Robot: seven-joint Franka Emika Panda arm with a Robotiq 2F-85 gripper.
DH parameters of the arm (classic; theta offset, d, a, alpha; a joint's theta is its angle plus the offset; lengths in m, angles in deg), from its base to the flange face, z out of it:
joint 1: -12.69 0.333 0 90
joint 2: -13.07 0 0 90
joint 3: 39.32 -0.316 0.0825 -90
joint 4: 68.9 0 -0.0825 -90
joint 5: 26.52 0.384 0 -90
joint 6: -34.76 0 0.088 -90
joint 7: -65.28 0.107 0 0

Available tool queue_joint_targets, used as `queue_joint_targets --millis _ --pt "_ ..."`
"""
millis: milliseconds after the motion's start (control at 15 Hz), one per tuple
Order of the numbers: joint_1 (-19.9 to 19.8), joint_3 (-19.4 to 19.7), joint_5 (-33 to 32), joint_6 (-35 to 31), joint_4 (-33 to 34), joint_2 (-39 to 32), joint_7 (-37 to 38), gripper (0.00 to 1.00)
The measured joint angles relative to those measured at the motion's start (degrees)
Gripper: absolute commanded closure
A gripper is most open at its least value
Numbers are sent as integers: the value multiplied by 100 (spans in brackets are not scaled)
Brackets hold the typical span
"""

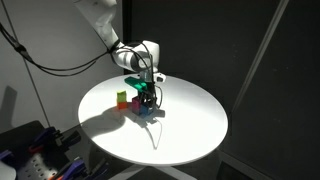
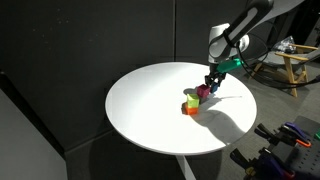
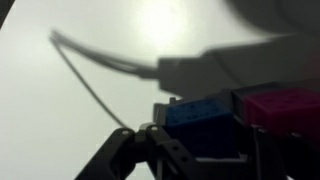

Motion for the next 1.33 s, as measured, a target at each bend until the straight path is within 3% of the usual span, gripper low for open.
queue_joint_targets --millis 1333 --pt "196 -5 0 367 -250 779 2 66"
